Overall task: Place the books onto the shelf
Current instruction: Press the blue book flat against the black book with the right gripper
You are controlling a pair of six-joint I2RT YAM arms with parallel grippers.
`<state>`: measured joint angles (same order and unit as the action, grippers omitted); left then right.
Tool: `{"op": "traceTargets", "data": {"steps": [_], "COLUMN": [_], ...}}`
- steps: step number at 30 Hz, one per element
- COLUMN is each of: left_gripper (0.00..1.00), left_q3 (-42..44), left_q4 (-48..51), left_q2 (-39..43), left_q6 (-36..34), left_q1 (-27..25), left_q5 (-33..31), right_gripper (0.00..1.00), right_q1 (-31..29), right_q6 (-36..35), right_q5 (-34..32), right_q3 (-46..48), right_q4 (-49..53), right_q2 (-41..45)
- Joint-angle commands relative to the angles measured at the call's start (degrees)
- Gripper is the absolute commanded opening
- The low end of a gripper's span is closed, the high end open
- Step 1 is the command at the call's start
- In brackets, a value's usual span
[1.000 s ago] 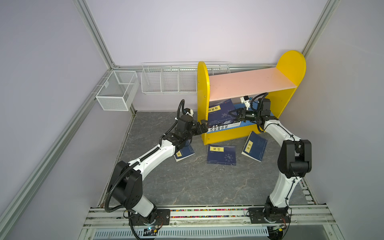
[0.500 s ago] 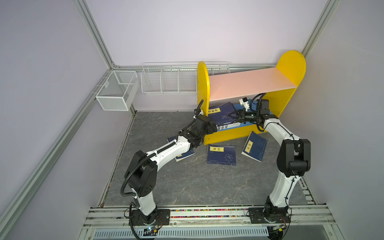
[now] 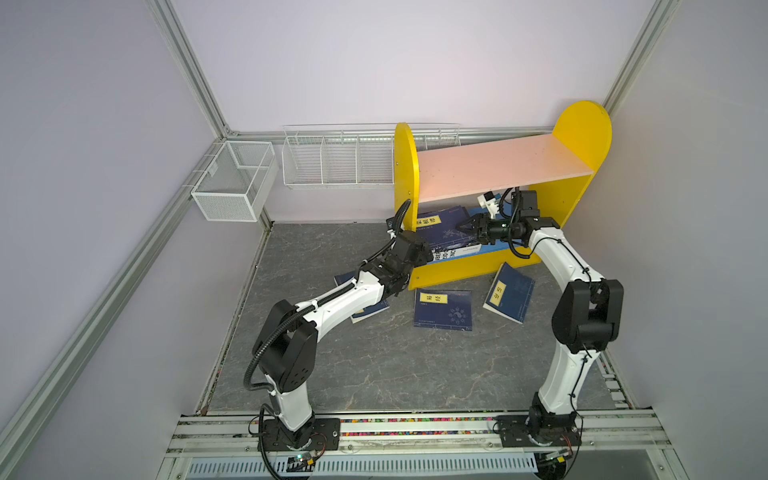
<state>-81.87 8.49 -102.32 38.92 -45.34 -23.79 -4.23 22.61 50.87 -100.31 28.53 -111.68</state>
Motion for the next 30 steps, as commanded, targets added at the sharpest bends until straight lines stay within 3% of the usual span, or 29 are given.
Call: {"op": "traceTargets", "data": {"steps": [1,11,15,26,30], "left_gripper": [0.91,0.91,0.91,0.91,0.91], "left_q3": [-0.1,-0.3,-0.2,-0.4,-0.5], "left_q4": [4.2,3.1,2.8,2.4,2.3], "left_q2": [-1.4,-1.7,-1.5,-1.3,-1.5], "left_q6": [-0.1,0.2,0.2,0.1,0.3], "left_q1": [0.2,0.2,0.2,0.2,0.2], "left_q5": [-1.5,-0.5,-0.3,-0.1,0.0], "right_gripper": [0.48,0.33,0.44,0.48,0.53], "right_q1": [0.1,-0.9,-1.3,-1.7,-1.2], "right_q6": [-4.3,-2.1,-2.3,-4.9,-4.4], "right_q5": [-10.3,-20.3,-24.8,-37.7,-36.6], "right_q3": [-2.4,-2.8,-3.7,-1.3,-0.1], "right_q4": [0.6,-0.8,-0.4,-2.0,-5.0], "right_q2": [1.1,2.9,3.0,7.5,9.1]}}
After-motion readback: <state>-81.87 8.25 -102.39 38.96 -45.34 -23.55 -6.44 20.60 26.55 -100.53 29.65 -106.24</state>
